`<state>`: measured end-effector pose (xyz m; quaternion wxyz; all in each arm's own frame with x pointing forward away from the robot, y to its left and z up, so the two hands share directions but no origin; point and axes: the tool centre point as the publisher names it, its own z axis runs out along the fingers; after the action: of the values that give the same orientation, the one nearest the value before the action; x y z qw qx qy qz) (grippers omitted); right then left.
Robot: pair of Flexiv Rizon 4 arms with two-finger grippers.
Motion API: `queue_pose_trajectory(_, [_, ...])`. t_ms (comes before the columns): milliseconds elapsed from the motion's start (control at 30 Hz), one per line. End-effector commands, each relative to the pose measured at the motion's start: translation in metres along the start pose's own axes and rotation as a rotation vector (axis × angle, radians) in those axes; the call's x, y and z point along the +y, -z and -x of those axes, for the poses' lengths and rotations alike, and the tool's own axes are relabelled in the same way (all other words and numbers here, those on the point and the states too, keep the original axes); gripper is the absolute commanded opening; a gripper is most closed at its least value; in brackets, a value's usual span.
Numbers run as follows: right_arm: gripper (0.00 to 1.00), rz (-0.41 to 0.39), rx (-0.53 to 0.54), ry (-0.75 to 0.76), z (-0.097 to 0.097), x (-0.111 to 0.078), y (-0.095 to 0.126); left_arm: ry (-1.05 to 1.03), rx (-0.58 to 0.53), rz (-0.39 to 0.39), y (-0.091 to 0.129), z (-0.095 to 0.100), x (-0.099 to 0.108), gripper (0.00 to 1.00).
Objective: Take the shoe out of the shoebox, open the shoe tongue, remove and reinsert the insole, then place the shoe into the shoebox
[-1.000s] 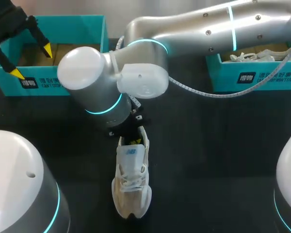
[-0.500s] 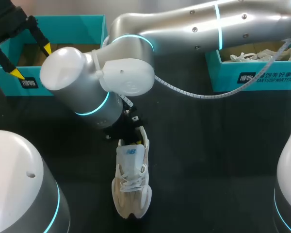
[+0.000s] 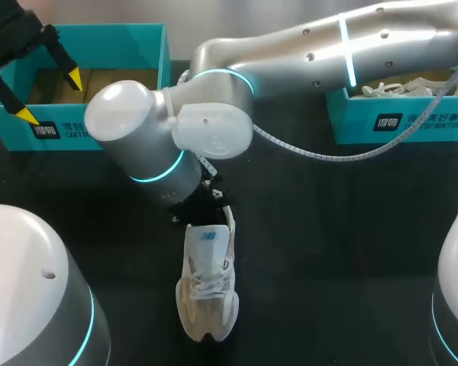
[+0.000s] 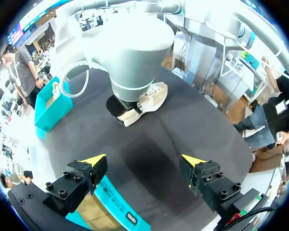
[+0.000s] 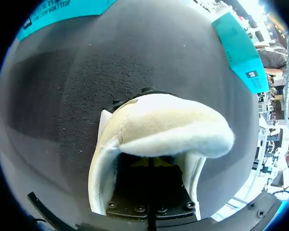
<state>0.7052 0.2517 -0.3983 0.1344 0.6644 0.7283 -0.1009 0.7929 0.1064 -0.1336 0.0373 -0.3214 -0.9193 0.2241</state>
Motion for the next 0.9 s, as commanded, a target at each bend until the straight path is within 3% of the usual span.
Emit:
queue_pose_trajectory(33, [0.0,0.053,-0.006,-0.511,0.005,-0.007,0.011,0.0,0.005,0.002,0.001,0.001,0.001,1.0])
queue_pose_trajectory(367, [0.0,0.101,-0.071,-0.494,0.008,-0.014,0.043,0.0,0.005,0.002,0.001,0.001,0.001,1.0])
queue_pose_trajectory(733, [0.0,0.018,-0.119,-0.525,0.012,-0.031,0.018,0.0,0.005,0.002,0.001,0.001,0.001,1.0])
queue_pose_trajectory(900, [0.0,0.003,-0.087,-0.537,0.012,-0.032,0.001,0.0,0.005,0.002,0.001,0.001,0.001,1.0])
